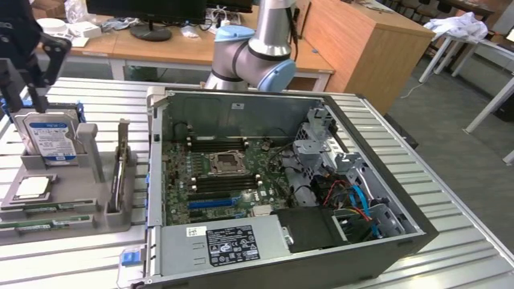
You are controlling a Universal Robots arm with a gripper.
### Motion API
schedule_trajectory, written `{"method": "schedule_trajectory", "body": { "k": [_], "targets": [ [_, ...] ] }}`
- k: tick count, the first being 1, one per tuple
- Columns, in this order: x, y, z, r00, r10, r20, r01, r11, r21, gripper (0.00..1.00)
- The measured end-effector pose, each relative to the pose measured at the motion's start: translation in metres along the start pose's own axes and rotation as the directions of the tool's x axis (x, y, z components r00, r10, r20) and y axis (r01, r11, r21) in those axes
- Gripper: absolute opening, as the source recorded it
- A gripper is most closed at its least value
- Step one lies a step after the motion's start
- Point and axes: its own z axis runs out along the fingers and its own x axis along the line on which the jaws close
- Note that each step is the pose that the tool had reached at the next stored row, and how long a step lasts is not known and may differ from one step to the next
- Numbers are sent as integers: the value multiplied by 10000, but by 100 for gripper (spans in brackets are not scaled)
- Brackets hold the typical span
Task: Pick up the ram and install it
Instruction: 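Reach for the ram, then pick up the ram and move it above insertion slot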
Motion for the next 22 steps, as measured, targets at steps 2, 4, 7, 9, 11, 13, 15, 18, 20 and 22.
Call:
{"method": "schedule_trajectory", "body": {
  "k": [2,4,7,9,11,13,15,18,20,22],
  "targets": [
    [6,0,0,10000,-3,2,3,10000,0,35],
    [6,0,0,10000,-3,1,3,10000,0,35],
    [6,0,0,10000,-3,1,3,10000,0,35],
    [6,0,0,10000,-3,1,3,10000,0,35],
    [6,0,0,10000,-4,1,4,10000,0,35],
    [6,0,0,10000,-4,1,4,10000,0,35],
    [6,0,0,10000,-4,2,4,10000,0,35],
    [7,-1,-1,9998,-220,13,220,9998,-5,35],
    [7,-1,0,9983,-578,39,578,9983,-18,35],
    [7,0,1,9956,-936,64,937,9956,-29,35]
  ]
}}
